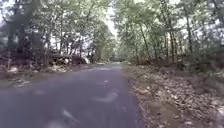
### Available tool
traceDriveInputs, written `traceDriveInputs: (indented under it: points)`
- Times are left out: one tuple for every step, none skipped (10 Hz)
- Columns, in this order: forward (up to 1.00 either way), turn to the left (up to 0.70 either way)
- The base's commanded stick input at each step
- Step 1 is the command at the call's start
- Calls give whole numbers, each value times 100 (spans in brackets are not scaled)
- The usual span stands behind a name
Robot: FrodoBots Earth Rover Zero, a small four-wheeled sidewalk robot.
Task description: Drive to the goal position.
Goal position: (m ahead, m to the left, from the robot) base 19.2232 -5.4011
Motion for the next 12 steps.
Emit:
traceDriveInputs:
  points:
    - [70, 12]
    - [70, 1]
    - [70, 0]
    - [70, 0]
    - [70, 0]
    - [70, 0]
    - [70, 0]
    - [70, 0]
    - [70, 0]
    - [70, 0]
    - [70, 0]
    - [70, 0]
